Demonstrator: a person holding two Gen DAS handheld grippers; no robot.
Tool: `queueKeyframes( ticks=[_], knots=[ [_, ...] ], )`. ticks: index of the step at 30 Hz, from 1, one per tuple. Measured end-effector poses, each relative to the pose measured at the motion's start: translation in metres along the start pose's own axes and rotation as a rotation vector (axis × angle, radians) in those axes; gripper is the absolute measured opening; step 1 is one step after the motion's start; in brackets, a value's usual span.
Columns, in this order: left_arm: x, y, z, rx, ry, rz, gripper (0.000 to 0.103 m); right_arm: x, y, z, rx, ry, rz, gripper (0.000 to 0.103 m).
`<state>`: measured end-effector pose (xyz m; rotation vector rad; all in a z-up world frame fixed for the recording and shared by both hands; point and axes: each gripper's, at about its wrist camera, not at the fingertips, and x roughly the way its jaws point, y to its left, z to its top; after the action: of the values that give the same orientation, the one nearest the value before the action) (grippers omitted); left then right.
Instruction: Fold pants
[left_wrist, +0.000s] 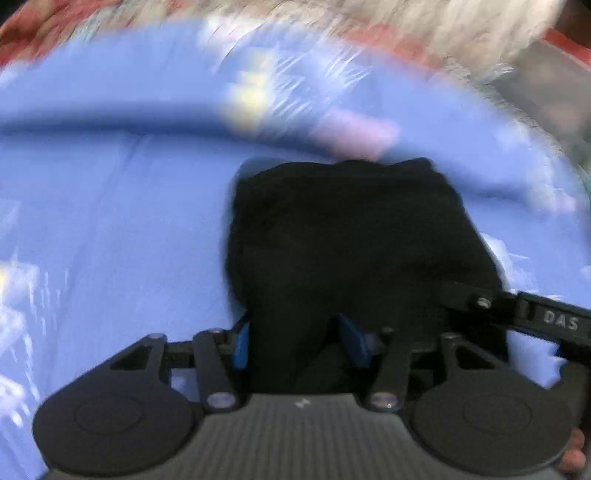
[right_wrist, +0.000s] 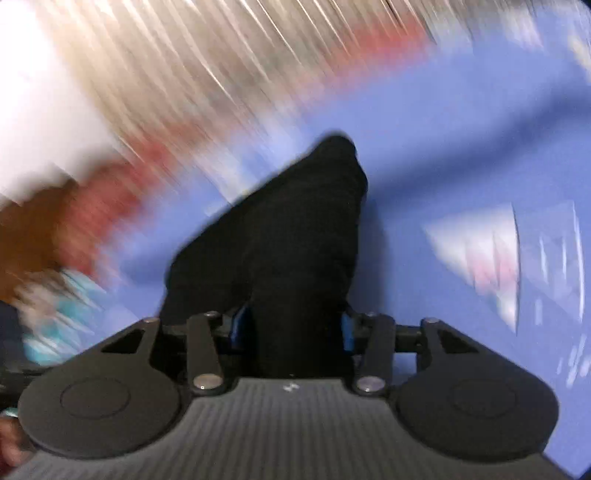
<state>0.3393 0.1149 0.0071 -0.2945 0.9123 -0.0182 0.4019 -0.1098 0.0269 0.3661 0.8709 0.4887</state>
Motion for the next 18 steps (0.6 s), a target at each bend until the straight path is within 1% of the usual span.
queueKeyframes(
  ticks=[1, 2, 3, 5, 7, 8, 11, 14, 16, 18],
  knots=[
    [-0.004, 0.004, -0.005, -0.023, -0.046, 0.003, 0.085, 0.010, -0.010, -0.009, 0.041, 0.007, -0.037, 0.073],
    [-0.011, 0.006, -0.007, -0.035, -0.059, 0.003, 0.085, 0.002, -0.018, -0.016, 0.090, -0.063, 0.021, 0.074],
    [-0.016, 0.007, -0.009, -0.045, -0.053, 0.001, 0.085, -0.008, -0.020, -0.019, 0.108, -0.076, 0.047, 0.074],
    [-0.033, 0.011, -0.020, -0.054, -0.057, -0.016, 0.085, -0.027, -0.017, -0.027, 0.100, -0.057, 0.046, 0.075],
    [-0.052, 0.018, -0.030, -0.053, -0.077, -0.014, 0.085, -0.051, -0.019, -0.043, 0.096, -0.073, 0.053, 0.075],
    [-0.061, 0.019, -0.037, -0.053, -0.080, -0.009, 0.085, -0.064, -0.020, -0.054, 0.097, -0.065, 0.052, 0.075],
    [-0.087, 0.013, -0.060, -0.035, -0.040, 0.031, 0.083, -0.096, -0.025, -0.090, 0.088, -0.033, 0.038, 0.075],
    [-0.115, 0.003, -0.092, 0.008, -0.008, 0.064, 0.083, -0.128, -0.019, -0.124, 0.046, -0.015, 0.017, 0.075],
    [-0.134, -0.005, -0.109, 0.039, 0.005, 0.094, 0.083, -0.130, -0.013, -0.132, 0.007, 0.000, 0.003, 0.075],
    [-0.153, -0.015, -0.125, 0.052, 0.012, 0.125, 0.083, -0.148, -0.001, -0.148, -0.020, 0.009, -0.010, 0.075]
  ],
)
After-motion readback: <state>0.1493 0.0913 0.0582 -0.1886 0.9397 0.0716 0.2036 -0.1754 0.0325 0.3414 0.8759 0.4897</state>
